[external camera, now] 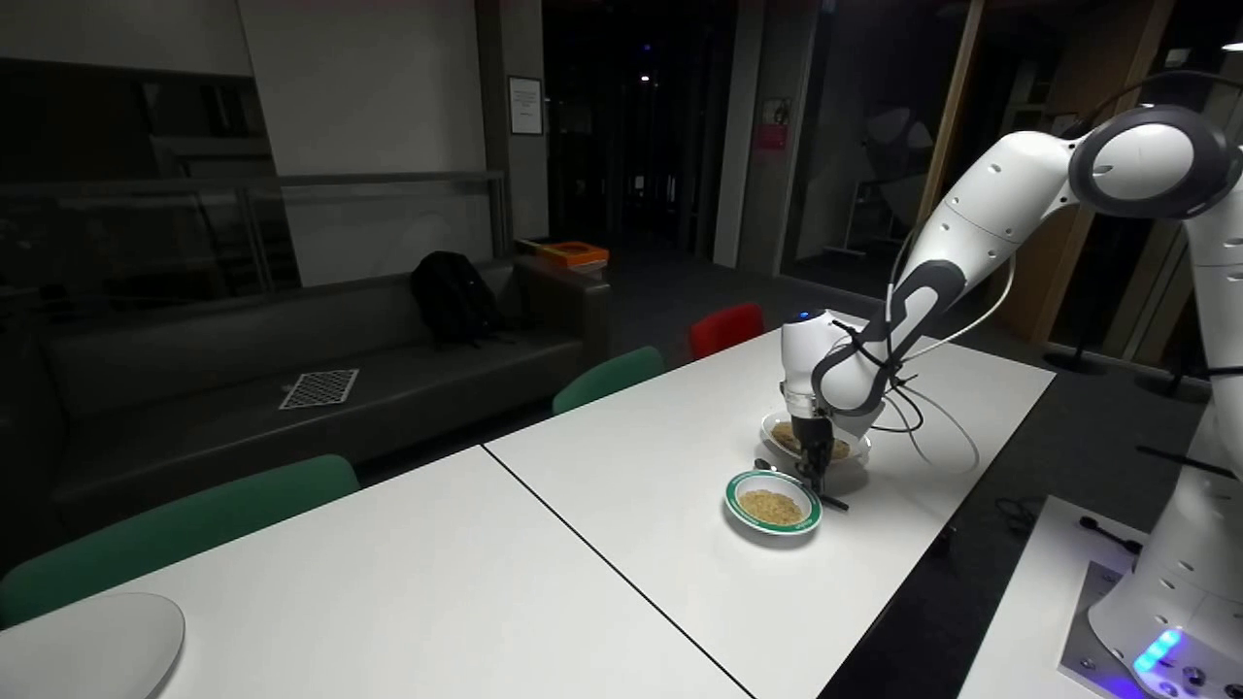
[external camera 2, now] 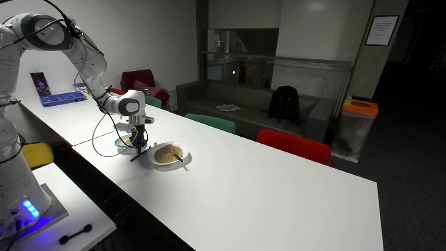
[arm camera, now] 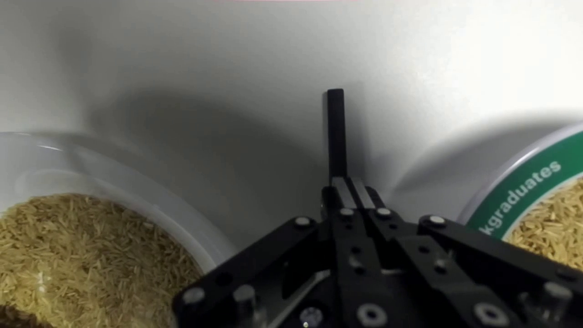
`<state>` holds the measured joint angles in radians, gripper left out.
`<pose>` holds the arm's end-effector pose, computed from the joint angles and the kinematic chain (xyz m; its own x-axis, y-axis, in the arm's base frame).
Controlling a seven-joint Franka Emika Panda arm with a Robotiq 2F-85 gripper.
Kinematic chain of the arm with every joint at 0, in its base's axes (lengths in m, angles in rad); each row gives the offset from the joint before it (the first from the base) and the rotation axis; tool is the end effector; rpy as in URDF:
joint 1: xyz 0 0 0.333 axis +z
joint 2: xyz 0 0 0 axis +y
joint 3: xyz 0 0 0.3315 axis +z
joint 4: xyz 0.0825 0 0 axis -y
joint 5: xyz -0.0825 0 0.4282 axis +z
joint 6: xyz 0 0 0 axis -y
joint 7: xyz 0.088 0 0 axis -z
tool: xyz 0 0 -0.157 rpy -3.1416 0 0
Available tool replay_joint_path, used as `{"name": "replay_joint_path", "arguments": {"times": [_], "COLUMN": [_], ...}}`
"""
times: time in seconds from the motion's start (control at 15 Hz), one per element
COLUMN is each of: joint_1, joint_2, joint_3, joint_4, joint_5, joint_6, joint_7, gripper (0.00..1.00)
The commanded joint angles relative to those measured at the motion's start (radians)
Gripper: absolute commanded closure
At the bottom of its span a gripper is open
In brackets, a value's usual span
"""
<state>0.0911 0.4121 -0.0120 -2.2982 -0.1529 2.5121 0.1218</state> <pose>0.5166 0.0370 0.0781 0.9782 0.0797 -0.1916 0.0989 -0.9908 0.0924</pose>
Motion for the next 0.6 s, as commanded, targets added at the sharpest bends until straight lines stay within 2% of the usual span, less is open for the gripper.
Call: {"name": "replay_joint_path", "arguments": {"times": [0.0,0.2,0.33,0.53], "joint_1": [0.018,0.021,0.023,0.03], "joint_2": [-0.012,-0.027,-0.041,-0.067], "joint_3": [-0.019,-0.022,-0.026,-0.03], "joint_4": [0.0,-0.006,-0.011,-0.018], "joint_5": [-0.019,-0.023,-0.027,-0.037], "joint_6": [0.007,0.003,0.002,-0.003], "joint_7": [0.037,0.045,0.053,0.072], "gripper": [1.0,0.85,0.81,0.81]}}
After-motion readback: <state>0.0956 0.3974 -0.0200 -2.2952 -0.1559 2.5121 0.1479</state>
